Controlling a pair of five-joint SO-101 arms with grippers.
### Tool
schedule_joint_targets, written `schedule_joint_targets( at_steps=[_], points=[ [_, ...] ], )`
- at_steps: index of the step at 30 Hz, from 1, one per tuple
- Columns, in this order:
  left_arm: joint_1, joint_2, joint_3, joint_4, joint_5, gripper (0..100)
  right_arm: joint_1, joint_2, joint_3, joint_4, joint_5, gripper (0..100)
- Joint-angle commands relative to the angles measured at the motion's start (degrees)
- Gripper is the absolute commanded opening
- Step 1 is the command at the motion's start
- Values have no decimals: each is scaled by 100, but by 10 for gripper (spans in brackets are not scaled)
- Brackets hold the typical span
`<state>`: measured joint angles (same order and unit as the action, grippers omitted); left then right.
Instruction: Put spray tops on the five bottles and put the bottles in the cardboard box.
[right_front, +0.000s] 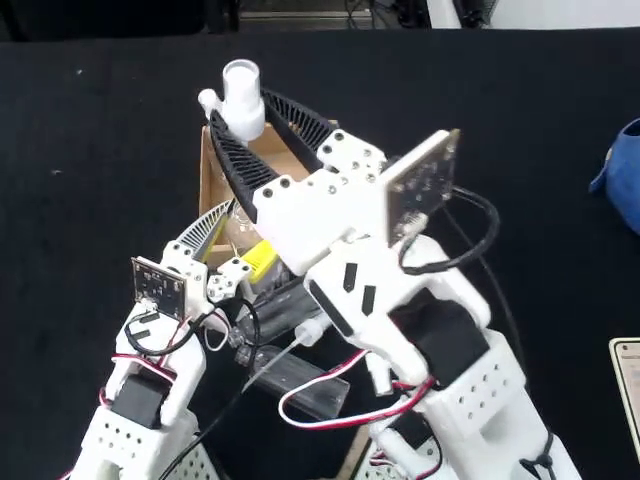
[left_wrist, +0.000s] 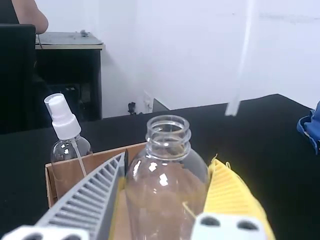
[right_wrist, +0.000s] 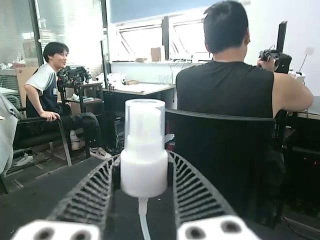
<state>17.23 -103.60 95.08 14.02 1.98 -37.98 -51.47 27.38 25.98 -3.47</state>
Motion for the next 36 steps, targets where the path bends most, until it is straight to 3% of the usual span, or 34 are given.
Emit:
schedule_joint_targets(
  at_steps=[1, 8, 12, 30, 36],
  points=[
    [92, -97, -119, -123, -35, 30, -44, -189, -22, -475, 53, 11],
    [92, -97, -119, -123, -35, 30, -35, 374, -48, -897, 79, 11],
    [48, -97, -119, -123, -35, 30, -26, 690, -40, -958, 554, 10],
    [40, -97, -119, -123, -35, 30, -26, 699, 567, -958, 668, 10],
    [40, -97, -119, -123, -35, 30, -97, 127, 778, -448, 659, 11]
  ],
)
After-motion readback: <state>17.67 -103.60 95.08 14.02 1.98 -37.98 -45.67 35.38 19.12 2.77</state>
